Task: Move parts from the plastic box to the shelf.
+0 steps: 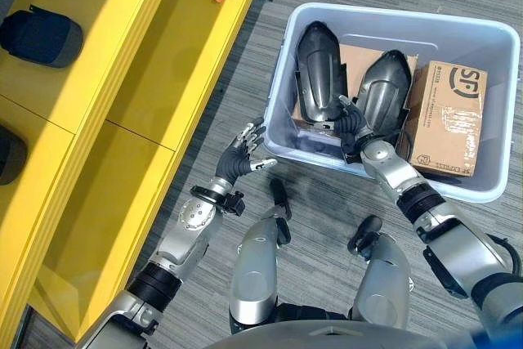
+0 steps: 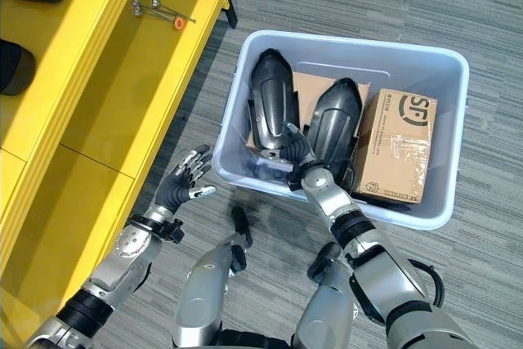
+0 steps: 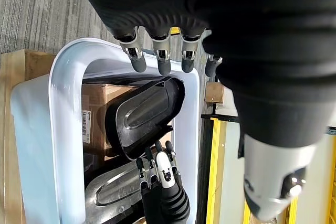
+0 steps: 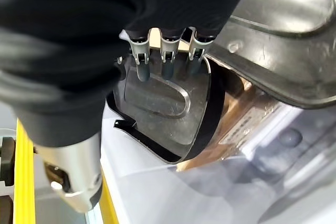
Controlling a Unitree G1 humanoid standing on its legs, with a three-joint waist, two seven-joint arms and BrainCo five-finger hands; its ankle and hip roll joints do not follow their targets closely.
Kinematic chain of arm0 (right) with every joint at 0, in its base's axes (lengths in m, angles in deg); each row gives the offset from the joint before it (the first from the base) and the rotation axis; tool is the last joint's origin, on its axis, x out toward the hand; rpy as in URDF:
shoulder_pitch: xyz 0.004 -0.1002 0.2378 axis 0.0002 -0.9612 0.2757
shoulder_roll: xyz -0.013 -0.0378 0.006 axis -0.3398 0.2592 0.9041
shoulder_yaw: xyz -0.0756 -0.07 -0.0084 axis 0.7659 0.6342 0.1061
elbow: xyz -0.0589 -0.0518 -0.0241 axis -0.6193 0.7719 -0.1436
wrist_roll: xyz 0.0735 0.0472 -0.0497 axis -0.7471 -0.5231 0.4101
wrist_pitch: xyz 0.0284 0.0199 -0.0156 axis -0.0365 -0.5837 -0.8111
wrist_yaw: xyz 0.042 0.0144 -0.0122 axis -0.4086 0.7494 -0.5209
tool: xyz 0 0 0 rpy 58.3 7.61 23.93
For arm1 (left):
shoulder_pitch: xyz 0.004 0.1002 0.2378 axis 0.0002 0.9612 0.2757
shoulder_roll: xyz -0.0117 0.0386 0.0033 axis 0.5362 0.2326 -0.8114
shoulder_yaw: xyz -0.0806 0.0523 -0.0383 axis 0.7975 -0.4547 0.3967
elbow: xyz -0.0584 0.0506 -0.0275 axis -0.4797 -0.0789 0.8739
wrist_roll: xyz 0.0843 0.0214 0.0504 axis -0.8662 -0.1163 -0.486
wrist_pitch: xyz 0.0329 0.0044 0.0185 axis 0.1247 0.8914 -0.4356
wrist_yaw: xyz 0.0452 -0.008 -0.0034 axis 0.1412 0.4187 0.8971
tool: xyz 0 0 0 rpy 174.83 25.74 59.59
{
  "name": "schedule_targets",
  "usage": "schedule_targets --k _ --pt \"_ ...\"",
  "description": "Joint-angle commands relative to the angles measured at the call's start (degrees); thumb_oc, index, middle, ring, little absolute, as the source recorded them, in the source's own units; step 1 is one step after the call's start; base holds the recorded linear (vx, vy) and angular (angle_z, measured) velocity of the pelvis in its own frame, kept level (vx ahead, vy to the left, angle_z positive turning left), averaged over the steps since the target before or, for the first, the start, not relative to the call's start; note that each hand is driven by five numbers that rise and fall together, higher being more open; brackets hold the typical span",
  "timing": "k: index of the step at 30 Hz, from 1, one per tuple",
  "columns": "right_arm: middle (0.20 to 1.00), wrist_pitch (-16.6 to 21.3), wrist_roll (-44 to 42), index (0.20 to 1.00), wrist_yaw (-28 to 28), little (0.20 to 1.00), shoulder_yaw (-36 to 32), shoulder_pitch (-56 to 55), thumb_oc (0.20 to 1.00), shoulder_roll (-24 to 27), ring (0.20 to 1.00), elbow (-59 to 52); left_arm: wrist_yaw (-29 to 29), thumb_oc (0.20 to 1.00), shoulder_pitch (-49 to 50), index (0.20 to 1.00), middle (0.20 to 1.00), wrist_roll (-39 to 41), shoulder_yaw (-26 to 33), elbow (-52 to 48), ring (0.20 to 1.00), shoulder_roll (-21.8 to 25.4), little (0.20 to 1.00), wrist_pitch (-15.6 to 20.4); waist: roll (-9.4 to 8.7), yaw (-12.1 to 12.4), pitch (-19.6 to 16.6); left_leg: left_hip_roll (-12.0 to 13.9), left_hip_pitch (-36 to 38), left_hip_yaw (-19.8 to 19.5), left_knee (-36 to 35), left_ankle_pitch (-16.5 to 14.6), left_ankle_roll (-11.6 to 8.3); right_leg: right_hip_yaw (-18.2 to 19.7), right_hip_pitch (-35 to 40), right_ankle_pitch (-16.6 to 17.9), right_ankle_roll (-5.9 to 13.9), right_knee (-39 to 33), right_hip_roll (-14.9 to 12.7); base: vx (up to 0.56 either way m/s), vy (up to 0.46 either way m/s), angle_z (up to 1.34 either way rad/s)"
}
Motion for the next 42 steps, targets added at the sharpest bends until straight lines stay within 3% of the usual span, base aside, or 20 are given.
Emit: schedule_targets --k 1,4,5,9,11,15,19,21,23,30,34,42 --pt "1.0 2.1 4.94 1.0 4.91 1.0 0.56 3.83 1.0 -0.52 1.0 -2.2 0.3 1.0 -1.67 1.0 1.0 0.06 -2.16 -1.97 1.0 0.84 1.0 4.39 -0.26 1.13 -0.07 3.25 2.2 -0.42 2.07 -4.82 -4.8 -0.22 -1.41 4.06 0.85 -2.51 1.49 0.0 0.0 0.0" --pt "1.0 5.04 8.83 1.0 12.8 1.0 -0.2 4.22 1.0 0.83 1.0 -2.6 -0.25 1.0 -1.63 1.0 1.0 -0.07 -2.03 -1.81 1.0 0.62 1.0 4.71 -0.3 0.57 -0.08 3.26 2.7 -0.22 1.84 -4.89 -4.75 0.16 -1.04 4.32 1.01 -3.21 1.85 0.0 0.0 0.0" --pt "1.0 7.45 10.73 1.0 12.43 1.0 -1.16 4.06 1.0 1.6 1.0 -4.51 -0.97 1.0 -1.44 1.0 1.0 0.46 -1.96 -2.21 1.0 0.97 1.0 4.64 -0.39 0.16 -0.07 3.29 2.72 -0.16 1.84 -4.97 -4.75 0.36 -1.14 4.35 1.15 -3.28 2.0 0.0 0.0 0.0" --pt "1.0 4.75 10.65 1.0 8.88 1.0 -1.41 1.99 1.0 1.64 1.0 -11.58 -2.15 1.0 -1.57 1.0 1.0 0.19 -1.87 -2.41 1.0 0.73 1.0 4.28 -0.64 -0.56 -0.07 3.29 2.74 -0.15 1.77 -5.04 -4.86 0.94 -1.17 4.65 1.42 -3.9 2.33 -0.01 -0.004 -0.05" --pt "1.0 2.81 6.54 1.0 7.33 1.0 -0.45 1.44 1.0 1.01 1.0 -13.05 -1.8 1.0 -1.37 1.0 1.0 0.02 -1.69 -2.06 1.0 0.56 1.0 4.61 -0.73 -0.59 -0.07 3.4 2.86 0.01 1.72 -5.05 -4.85 0.97 -1.04 4.73 1.42 -4.2 2.3 -0.02 -0.021 -0.13" --pt "1.0 5.43 6.34 1.0 9.24 1.0 0.22 1.64 1.0 -0.49 1.0 -12.98 -1.5 1.0 -1.38 1.0 1.0 -0.37 -1.85 -1.53 1.0 0.09 1.0 5.27 -0.63 -0.66 -0.07 3.48 3.21 0.3 1.58 -5.03 -4.8 0.93 -0.82 4.71 1.35 -4.47 2.3 -0.01 -0.002 -0.04" --pt "1.0 7.57 10.21 1.0 17.37 1.0 -1.25 1.52 1.0 -1.4 1.0 -15.65 -2.72 1.0 -1.75 1.0 1.0 -1.5 -2.45 -1.69 1.0 -0.53 1.0 5.4 -0.45 -1.2 -0.07 3.43 3.59 0.59 1.44 -5.14 -4.72 1.14 -0.73 4.71 1.29 -4.53 2.32 0.0 0.009 0.0" --pt "1.0 7.39 9.92 1.0 17.71 1.0 -1.94 1.21 1.0 -1.61 1.0 -16.57 -3.35 1.0 -1.75 1.0 1.0 -1.34 -2.65 -1.79 1.0 -0.67 1.0 5.34 -0.4 -1.49 -0.07 3.37 3.78 0.69 1.33 -5.2 -4.72 1.31 -0.75 4.65 1.32 -4.5 2.36 0.01 0.053 -0.02" --pt "1.0 4.69 8.34 1.0 17.12 1.0 -2.43 0.36 1.0 -2.47 1.0 -18.2 -4.65 1.0 -1.9 1.0 1.0 -1.34 -2.89 -2.21 1.0 -1.13 1.0 4.85 -0.35 -1.96 -0.07 3.27 3.81 0.84 1.33 -5.32 -4.67 1.71 -0.95 4.56 1.3 -4.48 2.43 0.02 0.062 -0.04" --pt "1.0 0.94 8.15 1.0 23.75 1.0 -2.65 0.74 1.0 -4.37 1.0 -14.58 -5.14 1.0 -2.68 1.0 1.0 -0.61 -3.83 -1.62 1.0 -1.6 1.0 4.84 0.05 -1.88 -0.05 3.0 3.6 1.23 1.25 -5.5 -4.38 1.77 -1.45 4.5 1.27 -4.09 1.93 0.01 0.037 -0.06" --pt "1.0 2.57 9.36 1.0 27.1 1.0 -4.41 2.12 1.0 -4.35 1.0 -10.57 -6.49 1.0 -3.58 1.0 1.0 -0.02 -4.79 -1.31 1.0 -1.77 1.0 4.49 0.4 -1.69 -0.05 2.82 3.2 1.07 1.33 -5.53 -4.36 1.53 -1.61 4.28 1.27 -3.64 1.72 0.01 0.05 0.01" --pt "1.0 2.81 4.34 1.0 26.0 1.0 -6.05 2.91 1.0 -4.73 1.0 -4.62 -6.58 1.0 -4.14 1.0 1.0 0.27 -5.49 -0.48 1.0 -1.89 1.0 4.47 0.67 -0.9 -0.04 2.71 1.61 0.84 1.66 -5.43 -4.29 1.02 -2.83 4.13 1.36 -2.55 1.01 0.01 0.022 0.0"
